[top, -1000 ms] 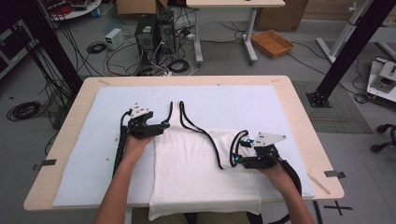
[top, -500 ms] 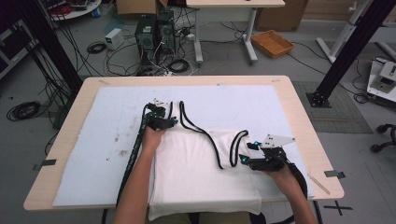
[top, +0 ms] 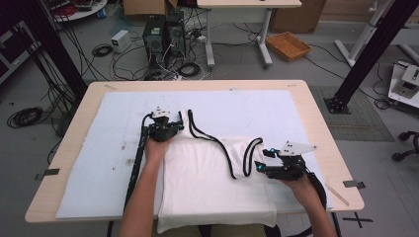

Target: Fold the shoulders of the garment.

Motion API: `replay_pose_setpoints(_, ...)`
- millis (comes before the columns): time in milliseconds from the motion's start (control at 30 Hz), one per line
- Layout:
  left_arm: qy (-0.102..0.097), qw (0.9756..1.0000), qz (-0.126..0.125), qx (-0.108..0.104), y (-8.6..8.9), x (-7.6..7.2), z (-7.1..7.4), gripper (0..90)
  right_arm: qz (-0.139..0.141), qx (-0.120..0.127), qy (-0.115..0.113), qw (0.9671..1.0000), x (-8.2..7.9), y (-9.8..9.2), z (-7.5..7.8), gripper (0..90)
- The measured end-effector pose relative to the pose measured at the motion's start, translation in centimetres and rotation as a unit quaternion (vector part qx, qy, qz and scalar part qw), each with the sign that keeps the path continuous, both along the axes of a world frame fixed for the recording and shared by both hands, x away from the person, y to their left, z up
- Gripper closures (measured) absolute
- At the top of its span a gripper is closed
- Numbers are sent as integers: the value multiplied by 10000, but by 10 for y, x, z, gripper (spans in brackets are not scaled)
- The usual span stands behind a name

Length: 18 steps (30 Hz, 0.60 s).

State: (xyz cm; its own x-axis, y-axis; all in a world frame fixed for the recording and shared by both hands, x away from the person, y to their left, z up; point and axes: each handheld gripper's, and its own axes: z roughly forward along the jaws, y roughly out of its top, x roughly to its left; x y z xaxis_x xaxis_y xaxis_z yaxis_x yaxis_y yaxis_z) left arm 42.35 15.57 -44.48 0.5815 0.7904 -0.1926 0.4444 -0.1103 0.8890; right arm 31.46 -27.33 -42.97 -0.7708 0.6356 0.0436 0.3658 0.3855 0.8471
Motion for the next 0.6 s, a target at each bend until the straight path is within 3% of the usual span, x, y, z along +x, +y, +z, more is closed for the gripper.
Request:
replay_pose_setpoints(67, -262, 9992, -207, -232, 5, -12, 1, 845, 19, 33, -14, 10000, 0, 0, 0, 428)
replay_pose_setpoints(167, -418, 9979, -406, -279, 9, -24, 2, 845, 46, 24, -21, 10000, 1, 1, 0, 428)
replay_pose_setpoints(233, -662, 9940, -841, -221, 13, -43, 3, 844, 74, 69, -29, 9999, 0, 5, 3, 428)
replay_pose_setpoints(300, -747, 9913, -1071, -173, 13, -53, 2, 842, 103, 110, -51, 9999, 0, 6, 3, 428)
replay_pose_setpoints(467, -550, 9881, -1438, 33, 14, -72, 0, 777, 111, 108, -45, 9999, 2, 6, 3, 428)
replay_pose_setpoints(533, -368, 9905, -1321, 68, 18, -77, 3, 608, 89, 115, -17, 9999, 2, 5, 3, 428)
replay_pose_setpoints(600, -400, 9958, -819, 99, 22, -77, 8, 441, 63, 135, -12, 9999, 2, 5, 3, 427)
